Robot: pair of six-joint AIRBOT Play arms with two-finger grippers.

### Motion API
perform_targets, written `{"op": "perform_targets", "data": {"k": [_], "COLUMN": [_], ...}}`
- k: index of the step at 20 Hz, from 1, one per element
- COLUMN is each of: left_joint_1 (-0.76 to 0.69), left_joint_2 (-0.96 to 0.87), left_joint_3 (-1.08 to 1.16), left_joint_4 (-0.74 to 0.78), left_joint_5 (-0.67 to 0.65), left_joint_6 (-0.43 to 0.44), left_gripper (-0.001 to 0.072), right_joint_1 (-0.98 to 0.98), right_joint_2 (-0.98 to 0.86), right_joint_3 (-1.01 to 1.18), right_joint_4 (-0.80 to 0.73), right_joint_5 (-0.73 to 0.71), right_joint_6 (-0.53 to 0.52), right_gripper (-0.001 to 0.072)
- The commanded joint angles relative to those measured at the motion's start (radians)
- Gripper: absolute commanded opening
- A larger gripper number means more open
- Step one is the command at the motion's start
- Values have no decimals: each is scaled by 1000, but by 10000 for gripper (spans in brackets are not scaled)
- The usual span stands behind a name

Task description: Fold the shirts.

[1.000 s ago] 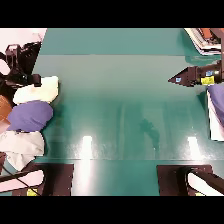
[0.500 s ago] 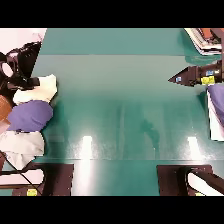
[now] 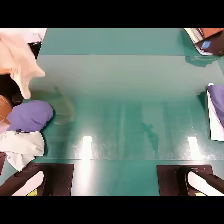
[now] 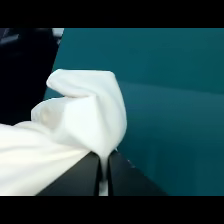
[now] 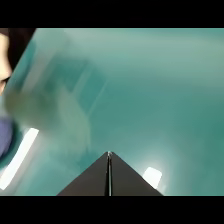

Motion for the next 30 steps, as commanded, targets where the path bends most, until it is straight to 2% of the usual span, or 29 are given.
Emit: {"op": "perform_targets", "data": {"k": [1,4,7,10,13,14,15,16,17,19,21,23,26,30], "left_joint_1": [-188,-351,-493,-644,-768,-794,-814,-824,-824,-780,-669,-517,-319,-156], "left_joint_2": [86,79,79,79,79,79,79,79,79,81,81,79,15,-167], "left_joint_3": [111,83,-53,-271,-503,-566,-620,-666,-691,-682,-645,-636,-640,-656], "left_joint_4": [-8,-5,-5,-23,-114,-156,-196,-221,-222,-127,-84,-85,-103,-238], "left_joint_5": [-97,-167,-142,-67,77,116,148,164,158,144,130,120,-12,-72], "left_joint_6": [-42,-141,-238,-328,-372,-371,-371,-371,-364,-358,-346,-282,-149,29], "left_gripper": [22,22,23,25,28,139,436,572,544,545,544,544,545,545], "right_joint_1": [-50,-79,-85,-85,-85,-85,-85,-85,-85,-85,-85,-85,-85,-85], "right_joint_2": [1,1,0,0,0,0,0,0,1,1,1,1,1,0], "right_joint_3": [113,148,150,150,150,150,150,150,150,149,149,149,149,149], "right_joint_4": [-1,0,-3,-2,-2,-2,-2,-2,-2,-1,-1,-1,-2,-1], "right_joint_5": [-16,-8,36,74,90,93,97,99,100,101,117,146,167,179], "right_joint_6": [-1,-1,-1,-1,-1,-1,-1,-1,-1,-1,-1,-1,-1,-1], "right_gripper": [16,15,16,16,16,16,15,15,16,16,16,16,15,16]}}
